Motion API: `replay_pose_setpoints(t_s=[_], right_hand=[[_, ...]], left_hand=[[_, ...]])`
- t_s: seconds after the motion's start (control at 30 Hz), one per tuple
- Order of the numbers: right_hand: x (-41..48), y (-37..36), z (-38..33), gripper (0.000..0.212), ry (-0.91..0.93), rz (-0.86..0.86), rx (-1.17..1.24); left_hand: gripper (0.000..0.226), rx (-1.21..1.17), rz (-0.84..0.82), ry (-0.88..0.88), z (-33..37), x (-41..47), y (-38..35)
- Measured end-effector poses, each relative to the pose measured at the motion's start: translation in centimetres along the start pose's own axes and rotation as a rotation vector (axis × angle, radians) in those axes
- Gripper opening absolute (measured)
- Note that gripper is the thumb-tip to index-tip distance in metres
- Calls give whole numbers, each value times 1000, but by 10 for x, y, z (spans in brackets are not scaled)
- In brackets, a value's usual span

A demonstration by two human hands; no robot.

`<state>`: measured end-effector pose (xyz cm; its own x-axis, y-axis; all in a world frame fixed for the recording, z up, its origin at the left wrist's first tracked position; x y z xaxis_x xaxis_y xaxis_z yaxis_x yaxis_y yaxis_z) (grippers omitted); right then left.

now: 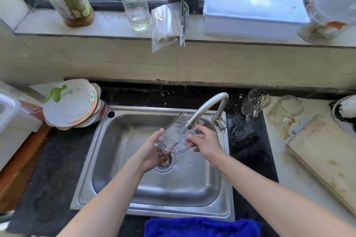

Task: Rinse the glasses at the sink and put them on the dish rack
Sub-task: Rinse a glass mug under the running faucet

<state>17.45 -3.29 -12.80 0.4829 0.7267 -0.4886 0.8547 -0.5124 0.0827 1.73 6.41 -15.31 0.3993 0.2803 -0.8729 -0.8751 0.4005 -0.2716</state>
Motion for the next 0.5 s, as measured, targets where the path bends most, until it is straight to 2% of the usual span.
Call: replay_pose_setpoints(t_s=[0.13, 0.27, 0.33, 0.43, 0.5], right_hand=[[2, 5, 4, 10, -198, 80, 168], [4, 8, 11, 13, -331, 72, 164], [6, 13, 4, 9, -337, 21, 143], [9, 20, -10, 14, -326, -126, -9], [12, 22, -19, 20, -329, -235, -76]], left_hand=[[43, 185, -144, 52, -7, -10, 6], [44, 409, -256, 123, -9, -23, 0], [42, 429, -191, 31, 0, -23, -2], [39, 489, 41, -274, 31, -16, -2], [27, 630, -15, -335, 44, -16, -13]])
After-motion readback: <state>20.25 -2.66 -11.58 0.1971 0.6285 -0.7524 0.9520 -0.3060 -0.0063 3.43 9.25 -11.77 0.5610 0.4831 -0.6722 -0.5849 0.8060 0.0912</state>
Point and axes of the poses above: each hand's wrist, its own x-axis towards the middle knuckle, its own y-axis out of the back of the hand, z = x × y, the point moved 3 cm from there along x, towards the middle knuckle, and after that the axes turned 5 degrees about y, right-handed, at the moved point
